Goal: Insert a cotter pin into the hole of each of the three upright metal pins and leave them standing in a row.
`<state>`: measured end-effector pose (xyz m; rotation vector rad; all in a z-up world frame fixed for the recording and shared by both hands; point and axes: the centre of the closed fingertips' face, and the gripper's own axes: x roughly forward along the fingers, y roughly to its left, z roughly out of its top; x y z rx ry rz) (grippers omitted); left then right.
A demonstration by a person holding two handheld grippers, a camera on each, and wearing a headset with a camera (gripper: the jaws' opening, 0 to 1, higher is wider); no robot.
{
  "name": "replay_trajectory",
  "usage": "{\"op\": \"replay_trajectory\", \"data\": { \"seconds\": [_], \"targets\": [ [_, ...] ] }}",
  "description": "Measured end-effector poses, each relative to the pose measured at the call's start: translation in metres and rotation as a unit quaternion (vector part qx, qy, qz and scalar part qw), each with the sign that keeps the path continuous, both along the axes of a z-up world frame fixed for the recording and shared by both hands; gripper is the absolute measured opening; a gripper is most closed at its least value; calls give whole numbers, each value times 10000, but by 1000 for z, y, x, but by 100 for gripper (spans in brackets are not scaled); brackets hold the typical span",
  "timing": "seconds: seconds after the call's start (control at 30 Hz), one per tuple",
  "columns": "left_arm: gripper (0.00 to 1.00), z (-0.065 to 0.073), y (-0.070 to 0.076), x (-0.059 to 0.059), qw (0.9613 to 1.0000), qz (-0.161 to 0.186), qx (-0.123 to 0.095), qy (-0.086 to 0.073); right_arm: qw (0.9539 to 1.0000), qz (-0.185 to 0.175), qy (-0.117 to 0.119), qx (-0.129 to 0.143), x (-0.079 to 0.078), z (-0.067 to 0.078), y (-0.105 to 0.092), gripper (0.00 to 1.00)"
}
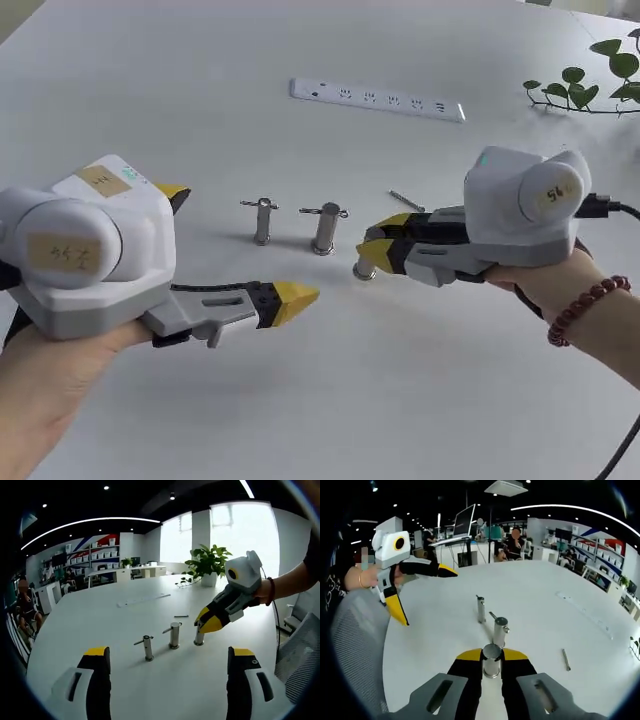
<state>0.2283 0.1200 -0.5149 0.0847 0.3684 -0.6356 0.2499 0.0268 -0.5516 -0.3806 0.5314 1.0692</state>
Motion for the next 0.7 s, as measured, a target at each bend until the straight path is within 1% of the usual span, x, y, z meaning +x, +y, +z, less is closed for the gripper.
{"op": "replay_trajectory", "data": {
  "seconds": [0.1, 0.17, 0.27, 0.37, 0.7],
  "targets": [
    [97, 0, 0, 0, 10000, 3, 8, 4, 10000, 57, 42, 3, -6, -5, 3, 8],
    [97, -1, 1, 0, 10000, 5, 19, 20, 9999, 109, 53, -13, -5, -12, 4, 8],
    [96, -2, 0, -1, 10000, -6, 39, 43, 9999, 151, 48, -1, -11, -12, 7, 8],
    [96, -3, 0, -1, 10000, -21, 51, 45, 9998, 174, 44, 3, -13, -12, 9, 8],
    [95, -4, -2, -2, 9999, -76, 79, 61, 9997, 223, -3, 84, -11, -13, 8, 8]
  ]
}}
